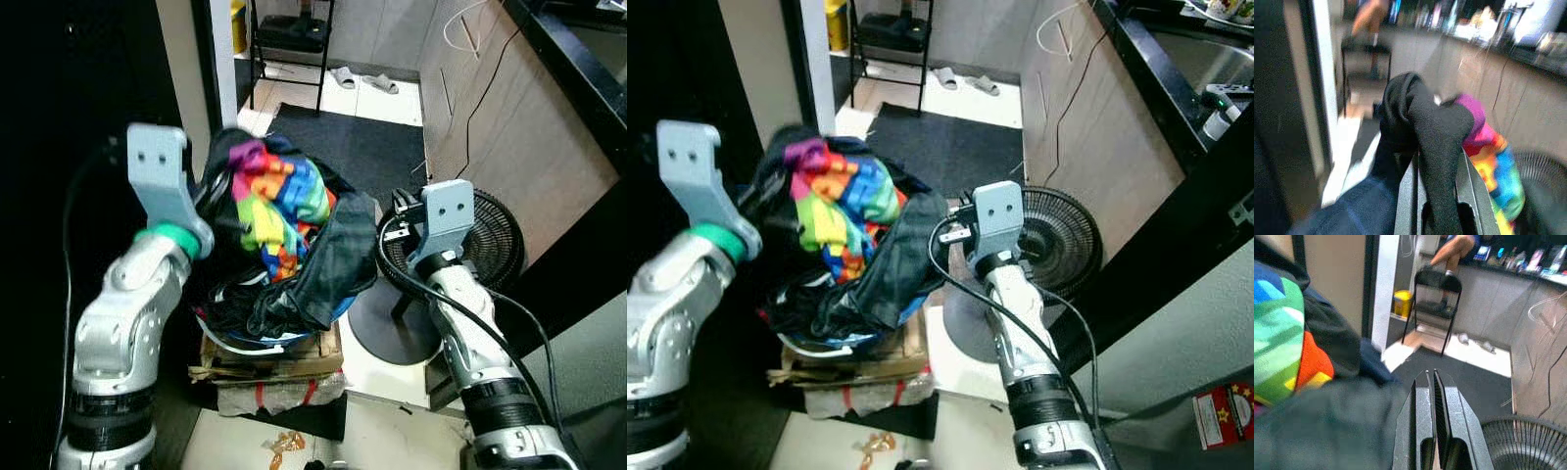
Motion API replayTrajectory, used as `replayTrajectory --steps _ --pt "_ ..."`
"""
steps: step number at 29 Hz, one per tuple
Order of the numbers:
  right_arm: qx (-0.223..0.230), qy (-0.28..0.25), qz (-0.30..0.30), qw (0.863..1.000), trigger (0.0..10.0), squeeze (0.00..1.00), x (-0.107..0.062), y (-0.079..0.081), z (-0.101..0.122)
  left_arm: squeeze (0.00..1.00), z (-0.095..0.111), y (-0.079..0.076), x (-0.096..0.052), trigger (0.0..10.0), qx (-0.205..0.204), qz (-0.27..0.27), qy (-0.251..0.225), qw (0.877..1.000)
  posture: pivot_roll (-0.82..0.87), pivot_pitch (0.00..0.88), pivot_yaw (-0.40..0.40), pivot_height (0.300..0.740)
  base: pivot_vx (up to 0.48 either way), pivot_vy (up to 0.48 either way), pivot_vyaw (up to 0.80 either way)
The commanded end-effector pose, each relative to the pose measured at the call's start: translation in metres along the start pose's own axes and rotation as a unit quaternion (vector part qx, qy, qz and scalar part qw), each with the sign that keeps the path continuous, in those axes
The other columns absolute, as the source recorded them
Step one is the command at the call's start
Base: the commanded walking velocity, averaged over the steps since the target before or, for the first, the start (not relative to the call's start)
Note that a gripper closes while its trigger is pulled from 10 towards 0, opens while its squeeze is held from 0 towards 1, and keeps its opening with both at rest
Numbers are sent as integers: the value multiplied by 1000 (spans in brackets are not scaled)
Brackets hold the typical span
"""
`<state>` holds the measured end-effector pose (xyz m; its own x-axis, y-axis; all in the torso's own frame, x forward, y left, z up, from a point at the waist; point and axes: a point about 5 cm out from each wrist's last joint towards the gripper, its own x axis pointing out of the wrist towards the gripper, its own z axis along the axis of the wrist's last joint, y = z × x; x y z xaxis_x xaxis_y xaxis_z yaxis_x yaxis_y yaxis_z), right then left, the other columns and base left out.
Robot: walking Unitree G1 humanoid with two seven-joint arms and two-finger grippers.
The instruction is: Clothes washing
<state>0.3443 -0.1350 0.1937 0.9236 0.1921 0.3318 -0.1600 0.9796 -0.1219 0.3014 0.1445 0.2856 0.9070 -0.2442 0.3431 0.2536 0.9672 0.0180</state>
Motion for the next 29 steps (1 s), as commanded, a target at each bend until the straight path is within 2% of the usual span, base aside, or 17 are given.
replayTrajectory --steps 1,2,5,7,8,10,11,12,13,15,17,18,20,23,26,28,29 --pt "10 -37 -16 999 10000 0 4 -3 17 0 22 -7 -1 10000 21 -12 -57 998 28 58 -33 740 0 0 0" --pt "10 -37 -16 999 10000 0 4 -3 17 0 22 -7 -1 10000 21 -12 -57 998 28 58 -33 740 0 0 0" --pt "5 -86 -19 996 10000 0 11 -2 44 0 39 -14 0 10000 47 -23 -98 994 30 57 -31 740 0 0 0" --pt "5 -86 -19 996 10000 0 11 -2 44 0 39 -14 0 10000 47 -23 -98 994 30 57 -31 740 0 0 0" --pt "0 -104 -16 994 10000 0 13 -1 53 0 27 -14 -3 10000 92 -43 -77 992 32 54 -31 740 0 0 0" --pt "0 -104 -16 994 10000 0 13 -1 53 0 27 -14 -3 10000 92 -43 -77 992 32 54 -31 740 0 0 0" --pt "-2 -105 -15 994 10000 0 13 -1 54 0 19 -14 -5 10000 112 -54 -61 990 32 54 -31 740 0 0 0" --pt "-4 -103 -16 995 10000 0 13 -3 52 0 16 -11 -6 10000 73 -41 -56 995 29 54 -30 740 0 0 0" --pt "-4 -103 -16 995 10000 0 13 -3 52 0 16 -11 -6 10000 73 -41 -56 995 29 54 -30 740 0 0 0" --pt "-4 -101 -21 995 10000 0 11 -5 51 0 25 -8 -4 10000 12 -16 -72 997 35 54 -32 740 0 0 0" --pt "0 -105 -25 994 10000 0 12 -6 54 0 34 -7 -1 10000 7 -10 -89 996 36 53 -33 740 0 0 0" --pt "5 -116 -30 993 10000 0 14 -6 61 0 48 -10 1 10000 29 -16 -119 992 29 49 -32 740 0 0 0" --pt "7 -125 -34 992 10000 0 15 -6 66 0 56 -12 2 10000 45 -21 -139 989 29 49 -32 740 0 0 0" --pt "5 -168 -48 985 10000 0 15 -8 89 0 87 -21 2 10000 89 -35 -210 973 33 50 -32 740 0 0 0" --pt "2 -176 -49 983 10000 0 14 -8 93 0 75 -18 4 10000 85 -33 -185 979 31 46 -30 740 0 0 0" --pt "-5 -158 -35 987 10000 0 13 -5 83 0 48 -12 4 10000 87 -28 -127 988 27 44 -29 740 0 0 0" --pt "-9 -140 -22 990 10000 0 12 -1 74 0 28 -10 3 10000 90 -28 -79 992 27 43 -30 740 0 0 0"
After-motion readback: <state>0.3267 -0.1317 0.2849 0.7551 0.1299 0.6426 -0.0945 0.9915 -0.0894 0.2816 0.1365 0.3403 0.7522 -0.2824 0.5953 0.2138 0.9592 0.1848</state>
